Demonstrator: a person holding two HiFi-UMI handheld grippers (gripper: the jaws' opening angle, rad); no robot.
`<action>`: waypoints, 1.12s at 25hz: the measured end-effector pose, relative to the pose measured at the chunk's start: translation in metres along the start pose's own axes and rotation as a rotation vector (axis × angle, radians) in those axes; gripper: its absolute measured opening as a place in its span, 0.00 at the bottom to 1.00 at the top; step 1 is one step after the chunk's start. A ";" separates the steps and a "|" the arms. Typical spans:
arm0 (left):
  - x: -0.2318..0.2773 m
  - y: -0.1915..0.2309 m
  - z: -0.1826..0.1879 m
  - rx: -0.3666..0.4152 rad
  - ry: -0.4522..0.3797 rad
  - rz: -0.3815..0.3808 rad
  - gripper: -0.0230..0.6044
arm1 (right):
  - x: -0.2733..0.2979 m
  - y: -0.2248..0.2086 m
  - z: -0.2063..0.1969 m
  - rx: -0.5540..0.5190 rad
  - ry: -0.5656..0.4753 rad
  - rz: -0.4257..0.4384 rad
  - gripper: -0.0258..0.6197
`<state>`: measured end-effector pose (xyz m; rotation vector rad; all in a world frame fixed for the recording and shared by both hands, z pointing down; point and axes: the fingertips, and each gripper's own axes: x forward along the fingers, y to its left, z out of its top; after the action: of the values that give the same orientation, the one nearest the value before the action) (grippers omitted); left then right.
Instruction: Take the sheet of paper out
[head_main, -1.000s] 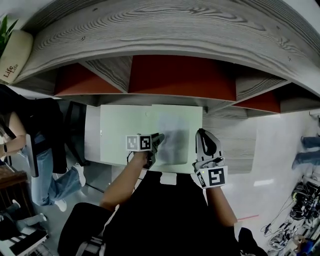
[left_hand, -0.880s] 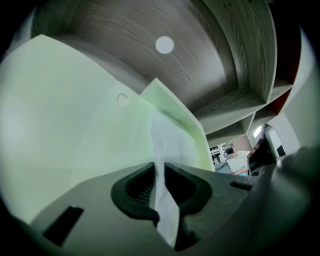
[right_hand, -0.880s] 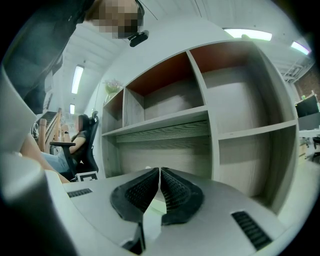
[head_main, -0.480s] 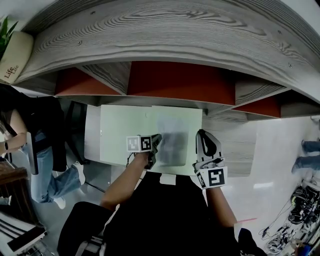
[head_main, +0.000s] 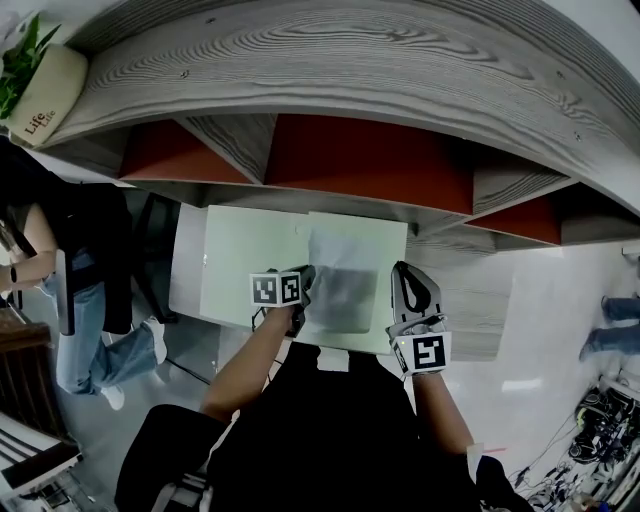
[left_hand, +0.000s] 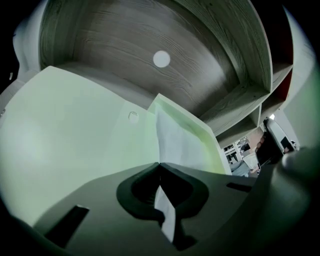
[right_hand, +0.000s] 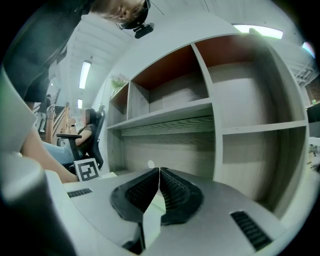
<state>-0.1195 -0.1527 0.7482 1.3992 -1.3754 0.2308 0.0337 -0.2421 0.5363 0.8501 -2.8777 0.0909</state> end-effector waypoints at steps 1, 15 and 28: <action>-0.002 0.003 0.000 0.009 -0.001 0.010 0.05 | 0.001 0.002 0.001 -0.001 -0.004 0.003 0.08; -0.047 0.044 0.022 0.138 -0.092 0.134 0.05 | 0.003 0.012 0.009 -0.032 -0.004 -0.066 0.08; -0.100 0.088 0.034 0.153 -0.166 0.185 0.05 | 0.013 0.057 0.019 -0.046 -0.028 -0.054 0.08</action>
<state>-0.2375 -0.0967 0.7071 1.4422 -1.6561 0.3542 -0.0104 -0.2027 0.5183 0.9275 -2.8679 0.0075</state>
